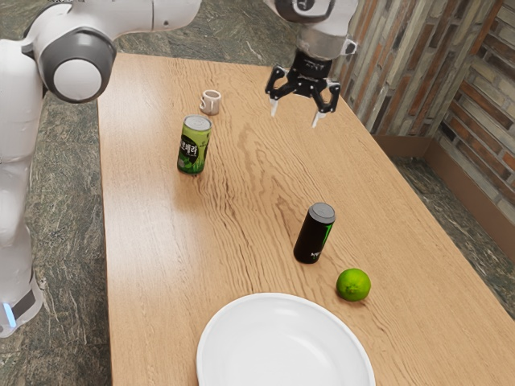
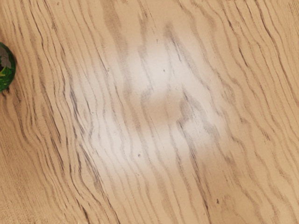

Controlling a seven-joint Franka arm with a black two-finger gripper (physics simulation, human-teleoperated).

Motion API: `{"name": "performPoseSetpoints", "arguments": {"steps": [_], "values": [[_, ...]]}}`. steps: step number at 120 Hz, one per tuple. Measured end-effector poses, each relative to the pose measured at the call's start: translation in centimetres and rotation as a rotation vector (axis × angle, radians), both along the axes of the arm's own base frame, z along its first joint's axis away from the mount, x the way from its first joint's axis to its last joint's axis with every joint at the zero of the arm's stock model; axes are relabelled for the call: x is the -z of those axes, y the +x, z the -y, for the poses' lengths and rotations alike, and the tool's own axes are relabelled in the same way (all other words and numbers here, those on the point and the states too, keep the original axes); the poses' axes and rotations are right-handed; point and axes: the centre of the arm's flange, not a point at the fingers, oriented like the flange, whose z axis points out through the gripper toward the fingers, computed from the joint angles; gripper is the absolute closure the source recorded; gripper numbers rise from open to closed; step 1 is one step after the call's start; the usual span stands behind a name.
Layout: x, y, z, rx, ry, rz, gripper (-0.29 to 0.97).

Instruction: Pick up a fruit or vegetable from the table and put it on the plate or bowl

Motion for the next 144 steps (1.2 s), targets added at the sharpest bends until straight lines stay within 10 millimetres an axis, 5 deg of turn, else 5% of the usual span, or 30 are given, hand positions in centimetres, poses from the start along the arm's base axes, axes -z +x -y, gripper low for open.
{"name": "performPoseSetpoints", "arguments": {"steps": [18, 28, 36, 54, 64, 72, 82, 118, 144], "values": [[0.4, 0.4, 0.3, -0.230, 0.010, -0.008, 0.00], [-0.2, 0.2, 2.6, -0.303, 0.018, 0.000, 0.00], [-2.8, -0.8, 3.5, -0.368, 0.012, 0.044, 0.00], [-6.6, -0.6, 11.9, -0.367, -0.033, 0.137, 0.00], [-4.3, 1.2, 17.2, -0.353, -0.047, 0.134, 0.00], [-0.4, 3.0, 22.1, -0.335, -0.046, 0.120, 0.00], [3.7, 5.2, 25.0, -0.359, -0.045, 0.120, 0.00], [8.9, 7.5, 27.6, -0.402, -0.050, 0.161, 0.00], [9.9, 4.6, 27.6, -0.309, -0.023, 0.145, 0.00]]}}
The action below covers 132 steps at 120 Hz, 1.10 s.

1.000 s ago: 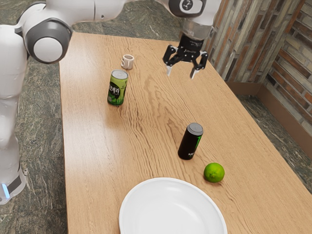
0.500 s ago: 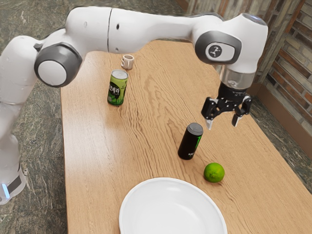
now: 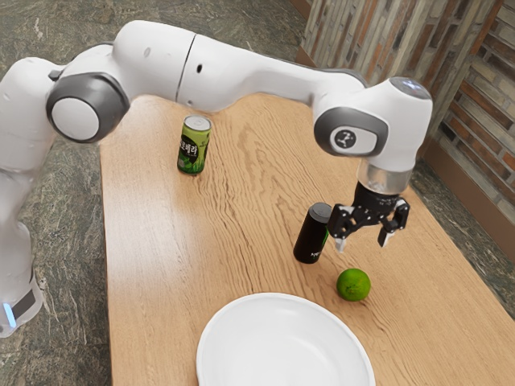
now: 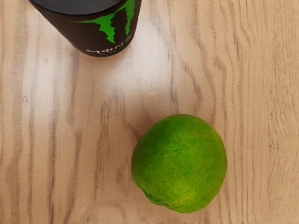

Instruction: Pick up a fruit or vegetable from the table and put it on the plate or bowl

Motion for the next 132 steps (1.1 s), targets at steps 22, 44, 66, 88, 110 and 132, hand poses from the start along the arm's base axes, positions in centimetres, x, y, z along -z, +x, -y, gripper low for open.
{"name": "performPoseSetpoints", "arguments": {"steps": [22, 44, 66, 88, 110, 132], "values": [[1.2, -3.6, 3.2, 0.110, -0.002, -0.005, 0.00], [1.2, -4.6, 3.0, 0.137, -0.012, 0.020, 0.00], [3.2, -2.0, -2.7, 0.057, -0.030, -0.001, 0.00], [5.2, -0.8, -3.9, 0.051, -0.037, -0.021, 0.01], [7.1, 0.1, -3.4, 0.070, -0.038, -0.020, 0.00], [8.5, 0.9, -2.8, 0.086, -0.043, 0.001, 0.00]]}}
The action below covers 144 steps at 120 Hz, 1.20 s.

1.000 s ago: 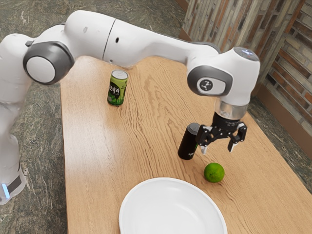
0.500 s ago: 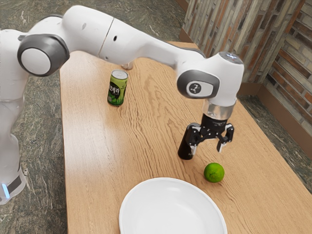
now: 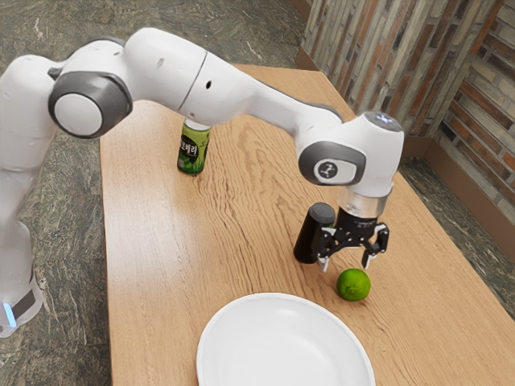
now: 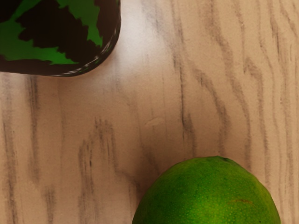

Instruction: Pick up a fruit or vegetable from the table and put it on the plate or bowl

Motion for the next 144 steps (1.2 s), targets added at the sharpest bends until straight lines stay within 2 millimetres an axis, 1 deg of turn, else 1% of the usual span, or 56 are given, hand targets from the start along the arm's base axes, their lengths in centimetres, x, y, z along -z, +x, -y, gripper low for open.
{"name": "performPoseSetpoints", "arguments": {"steps": [16, 32, 57, 82, 100, 122, 126, 136, 144], "values": [[0.8, 0.4, 0.6, 0.012, -0.005, 0.014, 0.00], [1.0, 1.1, 0.9, 0.018, -0.011, 0.034, 0.01], [1.5, 1.8, 0.6, 0.015, -0.013, 0.042, 0.01], [2.8, 3.1, 0.6, 0.008, -0.030, 0.038, 0.00], [3.9, 3.6, 0.2, -0.008, -0.048, 0.020, 0.01], [5.2, 4.2, 0.3, -0.016, -0.064, 0.005, 0.01], [5.4, 4.3, 0.1, -0.021, -0.069, 0.001, 0.04], [5.4, 4.3, -0.1, -0.028, -0.078, -0.001, 0.22], [5.1, 4.3, 0.0, -0.029, -0.081, 0.001, 0.32]]}}
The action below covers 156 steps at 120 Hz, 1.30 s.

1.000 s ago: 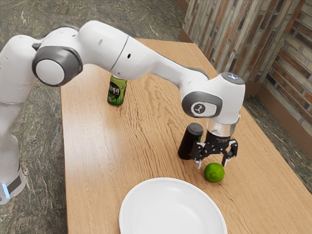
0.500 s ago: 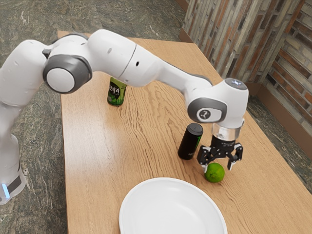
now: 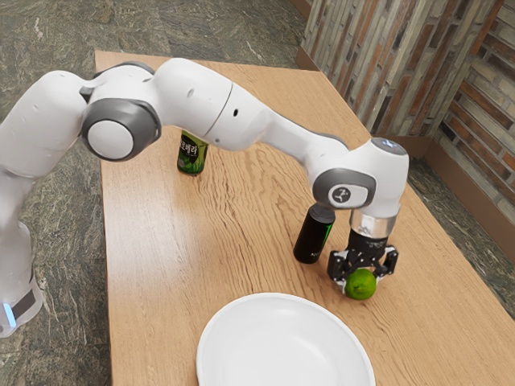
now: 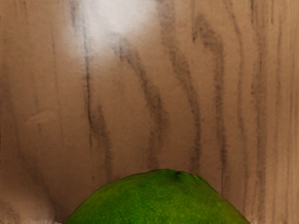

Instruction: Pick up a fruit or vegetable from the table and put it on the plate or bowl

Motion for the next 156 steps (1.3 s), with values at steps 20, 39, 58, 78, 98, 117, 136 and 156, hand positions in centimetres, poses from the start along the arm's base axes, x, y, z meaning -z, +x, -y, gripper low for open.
{"name": "performPoseSetpoints", "arguments": {"steps": [20, 39, 58, 78, 98, 117, 136, 156], "values": [[-5.9, -2.9, 4.3, 0.050, -0.005, 0.072, 0.32], [-10.1, -9.9, 9.1, 0.096, 0.005, 0.090, 0.32], [-11.2, -15.1, 14.9, 0.124, -0.006, 0.080, 0.32], [-10.6, -18.1, 19.1, 0.113, -0.013, 0.053, 0.33], [-10.1, -18.5, 19.5, 0.046, -0.015, 0.029, 0.23], [-10.0, -18.3, 19.2, -0.015, -0.019, 0.020, 0.08], [-10.2, -13.3, 12.0, -0.193, -0.009, 0.025, 0.02], [-24.7, -9.3, -20.2, -0.680, -0.012, 0.099, 0.01]]}}
